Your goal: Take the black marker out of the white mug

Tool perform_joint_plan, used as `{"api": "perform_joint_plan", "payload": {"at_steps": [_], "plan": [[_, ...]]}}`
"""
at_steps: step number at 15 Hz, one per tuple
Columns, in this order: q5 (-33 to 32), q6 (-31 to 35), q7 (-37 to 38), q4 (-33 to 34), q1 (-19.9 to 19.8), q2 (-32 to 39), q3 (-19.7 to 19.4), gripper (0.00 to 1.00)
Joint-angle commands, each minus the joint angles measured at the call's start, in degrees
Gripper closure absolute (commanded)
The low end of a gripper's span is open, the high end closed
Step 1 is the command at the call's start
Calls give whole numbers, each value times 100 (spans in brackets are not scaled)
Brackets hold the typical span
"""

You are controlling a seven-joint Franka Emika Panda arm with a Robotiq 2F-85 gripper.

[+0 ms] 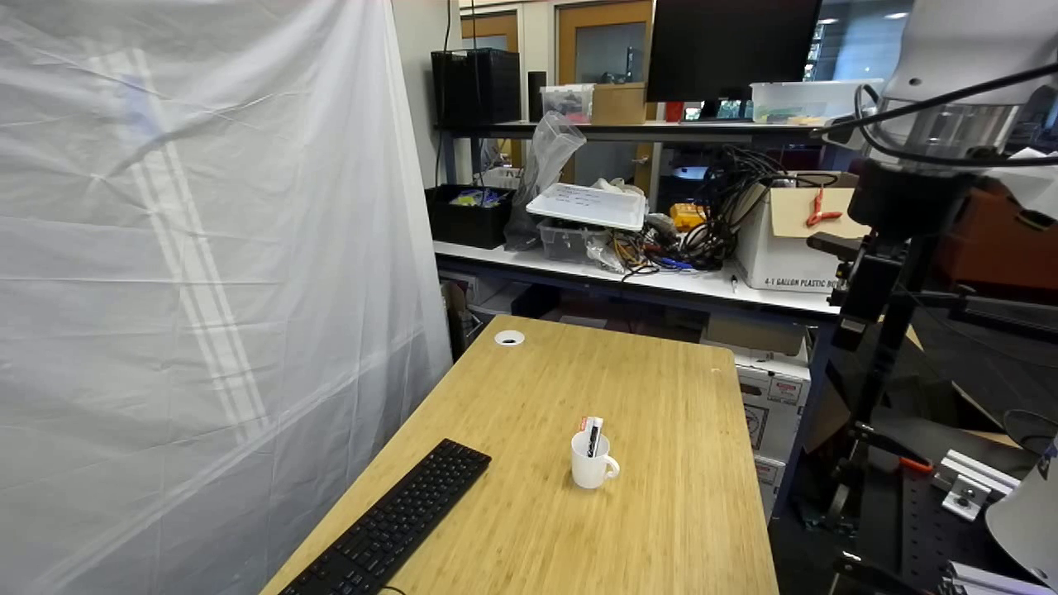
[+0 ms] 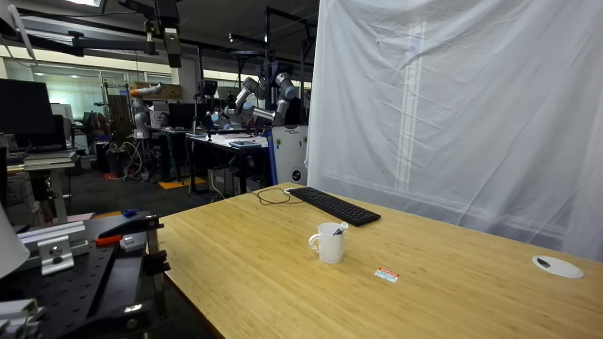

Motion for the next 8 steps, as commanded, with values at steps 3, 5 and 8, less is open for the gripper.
{"api": "perform_joint_plan", "payload": {"at_steps": [3, 5, 8], "plan": [[-154, 139, -87, 177, -264, 382, -188, 0], [-219, 267, -26, 359, -478, 664, -287, 0], [-295, 623, 28, 897, -827, 1434, -451, 0]]}}
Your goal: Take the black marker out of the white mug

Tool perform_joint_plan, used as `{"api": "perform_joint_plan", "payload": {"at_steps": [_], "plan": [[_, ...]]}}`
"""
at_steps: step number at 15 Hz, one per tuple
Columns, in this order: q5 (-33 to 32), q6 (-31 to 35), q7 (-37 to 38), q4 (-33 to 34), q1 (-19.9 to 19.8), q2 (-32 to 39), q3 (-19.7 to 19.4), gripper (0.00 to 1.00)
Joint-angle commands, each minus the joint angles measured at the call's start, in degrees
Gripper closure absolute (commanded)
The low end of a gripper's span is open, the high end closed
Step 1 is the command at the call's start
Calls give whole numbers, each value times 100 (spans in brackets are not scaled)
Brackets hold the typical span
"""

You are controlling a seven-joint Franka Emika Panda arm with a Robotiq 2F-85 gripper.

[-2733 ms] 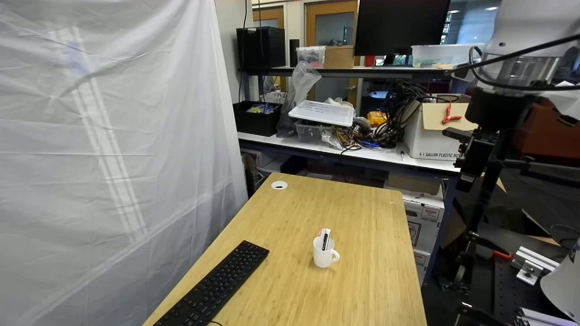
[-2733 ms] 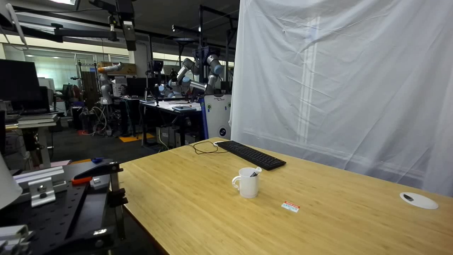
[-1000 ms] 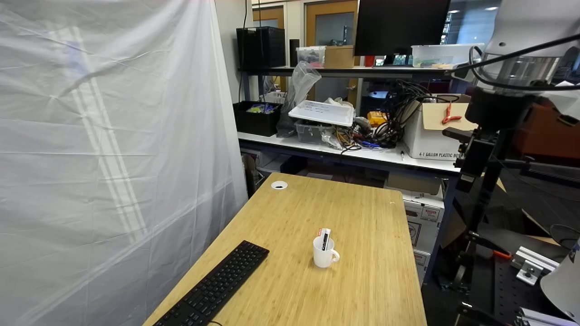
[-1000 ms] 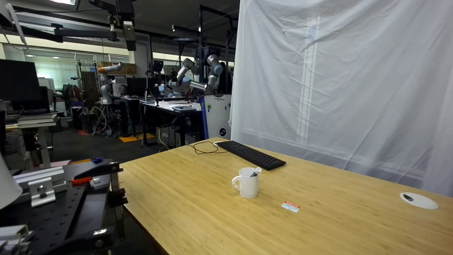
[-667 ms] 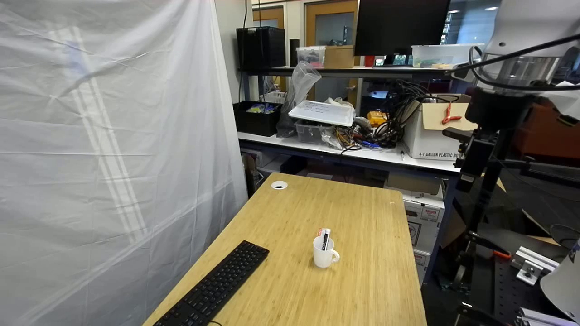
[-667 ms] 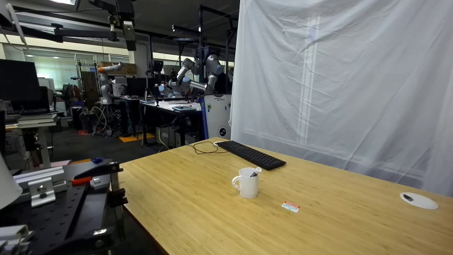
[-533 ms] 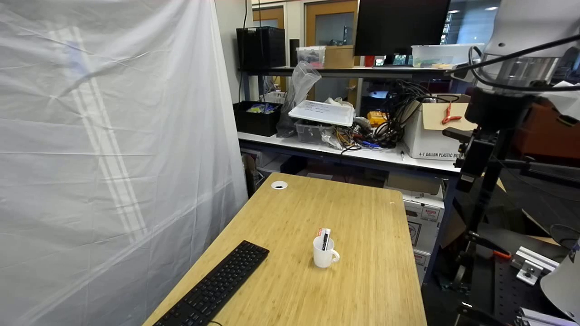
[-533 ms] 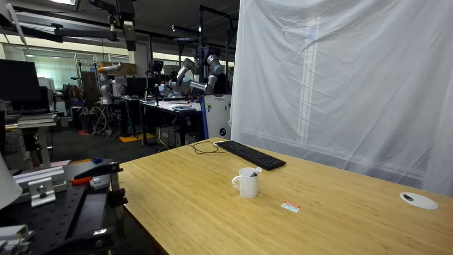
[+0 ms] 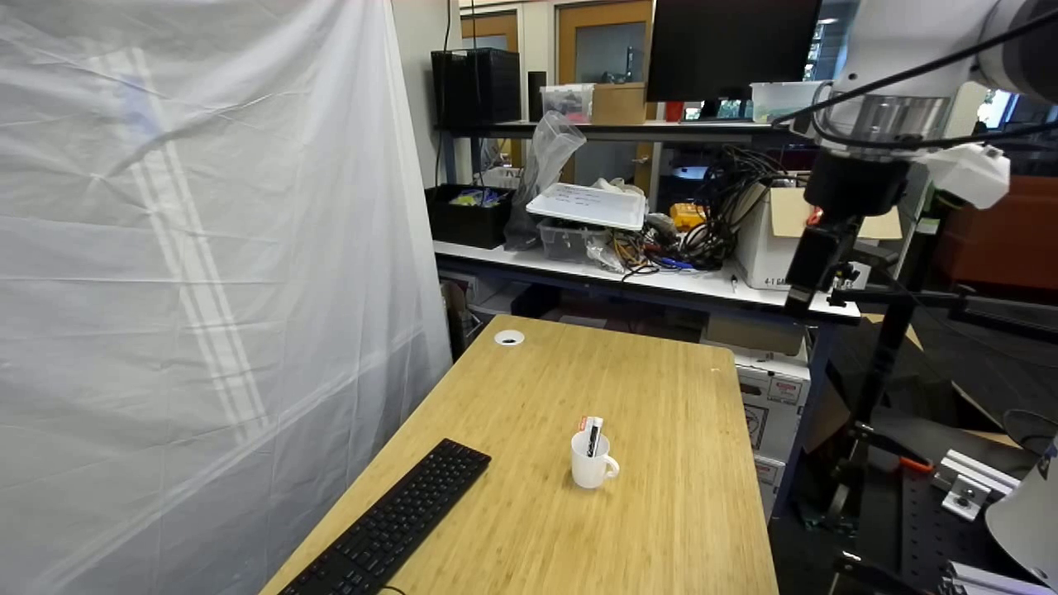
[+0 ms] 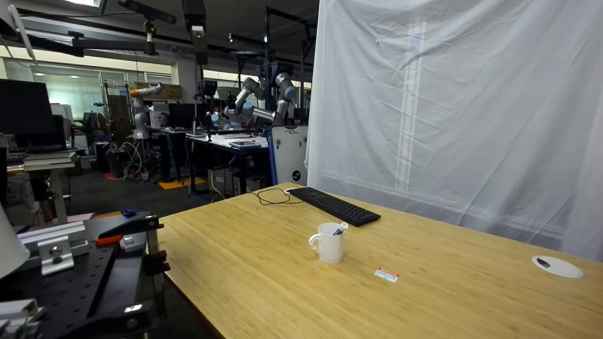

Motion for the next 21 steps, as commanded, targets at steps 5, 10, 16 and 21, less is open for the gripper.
{"api": "perform_joint_plan", "payload": {"at_steps": [5, 10, 16, 21], "plan": [[-152, 321, 818, 1996, -790, 2725, -269, 0], [-548, -41, 2203, 3700, -799, 4858, -578, 0], [-594, -961, 3682, 5574, -308, 6694, -1183, 0], [-559, -869, 4766, 5745, -61, 7002, -1506, 0]]}}
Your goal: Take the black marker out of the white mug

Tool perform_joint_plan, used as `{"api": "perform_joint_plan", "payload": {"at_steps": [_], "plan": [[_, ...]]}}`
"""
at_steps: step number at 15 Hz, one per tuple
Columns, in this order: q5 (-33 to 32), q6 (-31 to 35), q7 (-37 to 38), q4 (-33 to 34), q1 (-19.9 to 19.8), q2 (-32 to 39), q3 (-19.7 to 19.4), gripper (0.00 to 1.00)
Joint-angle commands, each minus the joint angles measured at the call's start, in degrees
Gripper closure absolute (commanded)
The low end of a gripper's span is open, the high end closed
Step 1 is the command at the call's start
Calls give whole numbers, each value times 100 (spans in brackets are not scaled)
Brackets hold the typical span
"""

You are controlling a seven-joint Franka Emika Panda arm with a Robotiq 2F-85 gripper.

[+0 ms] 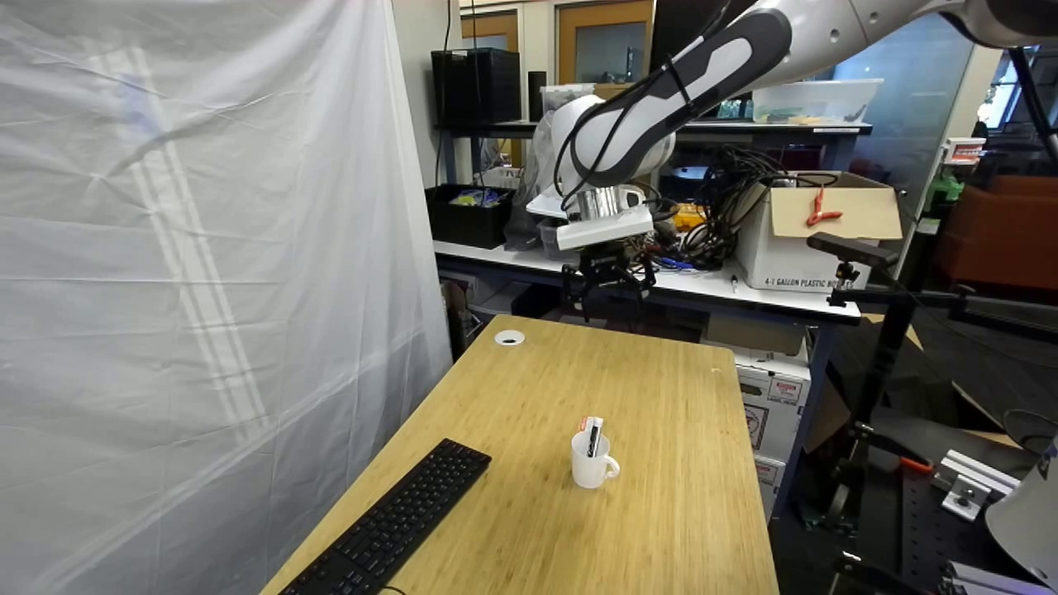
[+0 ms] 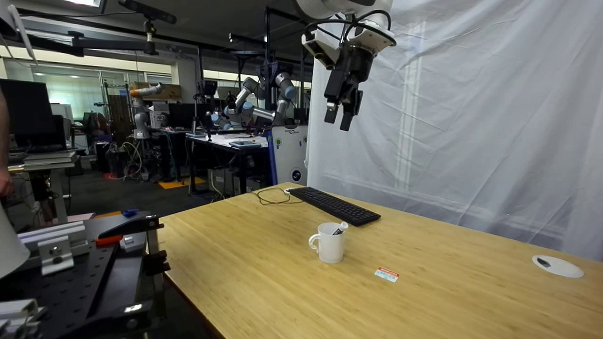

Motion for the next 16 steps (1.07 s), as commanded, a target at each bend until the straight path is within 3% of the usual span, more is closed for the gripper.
{"api": "perform_joint_plan", "payload": {"at_steps": [1, 8, 16], "plan": [[-21, 36, 829, 3, 281, -17, -263, 0], [-750, 305, 2288, -179, 764, 14, -357, 0], [-1465, 556, 2612, -326, 868, 513, -397, 0]]}}
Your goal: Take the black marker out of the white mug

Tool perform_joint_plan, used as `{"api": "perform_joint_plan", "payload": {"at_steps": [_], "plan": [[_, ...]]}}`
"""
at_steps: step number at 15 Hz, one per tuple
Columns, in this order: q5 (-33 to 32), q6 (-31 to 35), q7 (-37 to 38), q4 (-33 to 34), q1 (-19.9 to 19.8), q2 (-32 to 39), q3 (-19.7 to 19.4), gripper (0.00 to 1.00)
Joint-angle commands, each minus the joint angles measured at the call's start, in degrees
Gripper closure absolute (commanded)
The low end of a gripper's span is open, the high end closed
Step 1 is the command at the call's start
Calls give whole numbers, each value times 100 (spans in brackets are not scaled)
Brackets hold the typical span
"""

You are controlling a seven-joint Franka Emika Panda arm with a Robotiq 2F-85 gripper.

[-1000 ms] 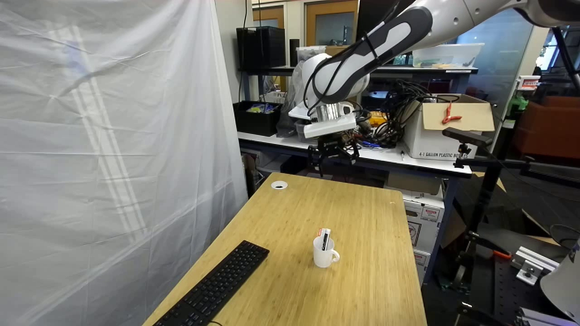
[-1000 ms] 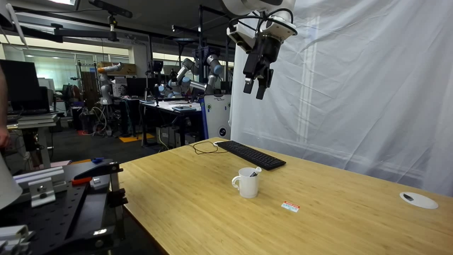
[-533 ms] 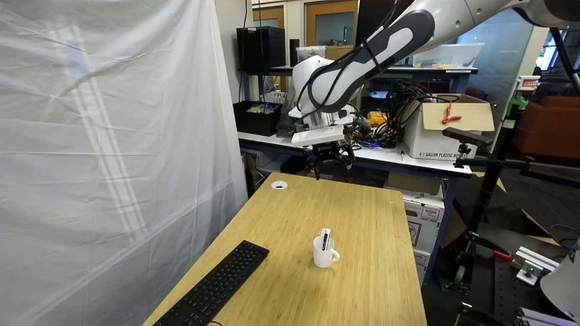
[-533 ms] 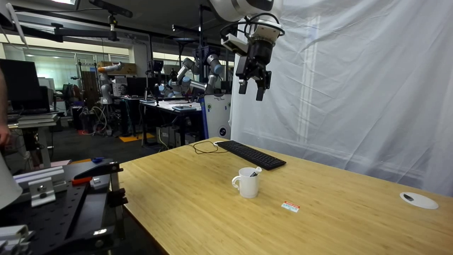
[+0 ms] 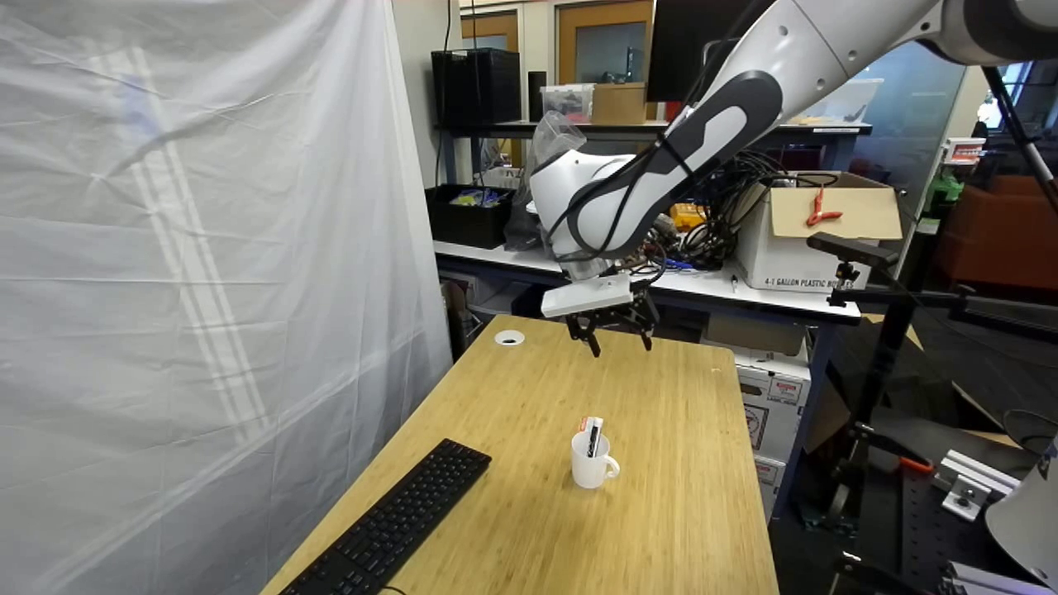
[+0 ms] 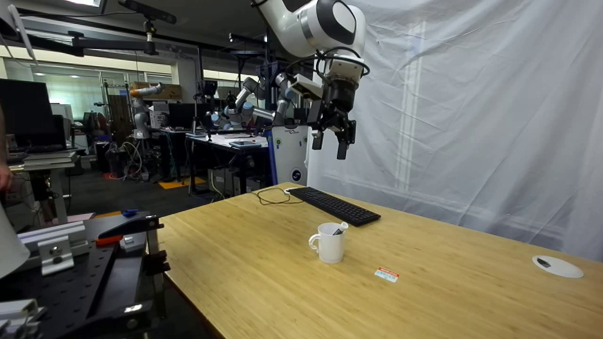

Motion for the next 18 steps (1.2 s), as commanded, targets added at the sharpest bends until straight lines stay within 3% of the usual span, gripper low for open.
{"api": "perform_joint_plan", "payload": {"at_steps": [1, 8, 18], "plan": [[-362, 184, 128, 65, 138, 158, -148, 0], [-715, 472, 53, 292, 153, 547, -296, 0], [-609, 495, -14, 358, 122, 648, -289, 0]]}}
